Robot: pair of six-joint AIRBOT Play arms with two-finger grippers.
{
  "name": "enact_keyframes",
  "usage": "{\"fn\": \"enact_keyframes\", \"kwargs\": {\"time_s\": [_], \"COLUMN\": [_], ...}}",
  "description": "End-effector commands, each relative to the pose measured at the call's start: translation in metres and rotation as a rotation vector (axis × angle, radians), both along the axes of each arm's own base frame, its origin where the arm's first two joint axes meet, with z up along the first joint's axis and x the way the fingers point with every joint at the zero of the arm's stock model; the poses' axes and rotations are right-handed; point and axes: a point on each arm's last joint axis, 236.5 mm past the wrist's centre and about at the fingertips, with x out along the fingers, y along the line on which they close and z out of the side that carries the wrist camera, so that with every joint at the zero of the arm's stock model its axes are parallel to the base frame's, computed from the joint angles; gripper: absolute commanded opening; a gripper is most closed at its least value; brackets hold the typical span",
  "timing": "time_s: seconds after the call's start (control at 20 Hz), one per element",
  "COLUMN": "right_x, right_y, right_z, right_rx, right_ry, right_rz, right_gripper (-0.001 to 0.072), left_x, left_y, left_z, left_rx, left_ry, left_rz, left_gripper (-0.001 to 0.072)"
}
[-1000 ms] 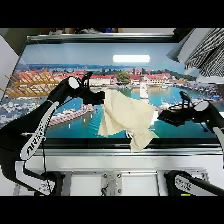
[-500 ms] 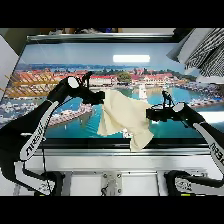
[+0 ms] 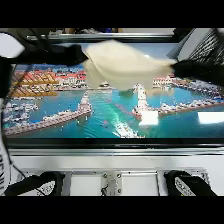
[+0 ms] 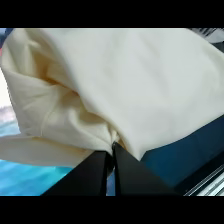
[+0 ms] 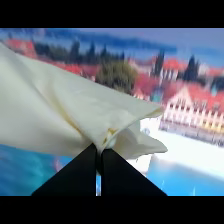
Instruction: Fold the clothes and pants, and hang the long-sleeved shirts on hangers.
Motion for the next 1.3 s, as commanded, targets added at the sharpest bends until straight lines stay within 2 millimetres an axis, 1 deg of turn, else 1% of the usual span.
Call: {"fn": "enact_keyframes", "kwargs": {"time_s": [0.0,0.05,0.1,0.15,0.2,0.25,0.3,0.35,0.4,0.45,0.5,0.6,0.65,0.7,0.75,0.8,0.85,0.9,0.95,1.0,1.05,1.1,1.15,1.2,1.25], "right_x": [-0.084,-0.099,-0.112,-0.12,-0.124,-0.124,-0.121,-0.117,-0.111,-0.106,-0.101,-0.099,-0.098,-0.093,-0.081,-0.064,-0.043,-0.026,-0.01,-0.001,0.003,0.003,0.0,-0.006,-0.013], "right_y": [0.009,0.01,0.011,0.013,0.015,0.018,0.021,0.024,0.026,0.03,0.034,0.046,0.05,0.049,0.044,0.034,0.025,0.016,0.005,-0.006,-0.019,-0.03,-0.038,-0.043,-0.044], "right_z": [0.132,0.144,0.152,0.153,0.147,0.133,0.111,0.086,0.055,0.022,-0.01,-0.08,-0.112,-0.14,-0.159,-0.17,-0.171,-0.168,-0.161,-0.152,-0.142,-0.135,-0.131,-0.129,-0.131], "right_rx": [0.016,0.036,0.062,0.095,0.111,0.121,0.125,0.124,0.122,0.126,0.131,0.139,0.136,0.118,0.108,0.097,0.11,0.12,0.129,0.136,0.142,0.147,0.148,0.148,0.146], "right_ry": [-0.278,-0.307,-0.318,-0.302,-0.264,-0.201,-0.111,-0.017,0.086,0.182,0.265,0.444,0.511,0.545,0.55,0.532,0.495,0.455,0.416,0.388,0.366,0.348,0.344,0.356,0.378], "right_rz": [0.005,-0.005,-0.013,-0.017,-0.013,-0.004,0.008,0.02,0.034,0.045,0.057,0.08,0.083,0.075,0.047,0.003,-0.042,-0.082,-0.118,-0.145,-0.174,-0.2,-0.215,-0.22,-0.216], "right_gripper": [0.0006,0.0006,0.0006,0.0006,0.0006,0.0006,0.0006,0.0006,0.0006,0.0006,0.0006,0.0006,0.0006,0.0007,0.001,0.0066,0.0352,0.0623,0.064,0.0599,0.0576,0.0576,0.0576,0.0576,0.0576], "left_x": [-0.077,-0.096,-0.11,-0.121,-0.126,-0.123,-0.118,-0.111,-0.104,-0.101,-0.1,-0.109,-0.115,-0.123,-0.132,-0.14,-0.143,-0.142,-0.134,-0.122,-0.104,-0.086,-0.069,-0.053,-0.041], "left_y": [0.003,0.001,0.0,-0.002,-0.002,0.001,0.002,0.006,0.01,0.013,0.016,0.018,0.02,0.021,0.016,0.011,0.005,-0.002,-0.002,0.0,0.008,0.022,0.037,0.051,0.064], "left_z": [0.122,0.144,0.159,0.165,0.158,0.139,0.11,0.071,0.03,-0.015,-0.06,-0.143,-0.177,-0.208,-0.232,-0.25,-0.261,-0.265,-0.264,-0.26,-0.255,-0.254,-0.257,-0.265,-0.278], "left_rx": [-0.048,-0.061,-0.08,-0.092,-0.08,-0.032,0.014,0.071,0.134,0.196,0.241,0.309,0.34,0.366,0.366,0.359,0.35,0.338,0.336,0.333,0.337,0.347,0.358,0.352,0.33], "left_ry": [-0.292,-0.362,-0.404,-0.424,-0.416,-0.384,-0.314,-0.216,-0.131,-0.038,0.063,0.255,0.337,0.419,0.493,0.556,0.591,0.607,0.606,0.589,0.56,0.53,0.509,0.503,0.517], "left_rz": [-0.045,-0.061,-0.067,-0.076,-0.079,-0.067,-0.049,-0.02,-0.001,0.006,0.01,-0.009,-0.018,-0.031,-0.049,-0.075,-0.102,-0.125,-0.12,-0.105,-0.07,-0.023,0.029,0.08,0.133], "left_gripper": [0.0011,0.0011,0.0011,0.0011,0.0011,0.0011,0.0011,0.0011,0.0011,0.0011,0.0011,0.0011,0.0011,0.0011,0.0011,0.0059,0.0417,0.072,0.0713,0.0713,0.0713,0.0713,0.0713,0.0713,0.0712]}}
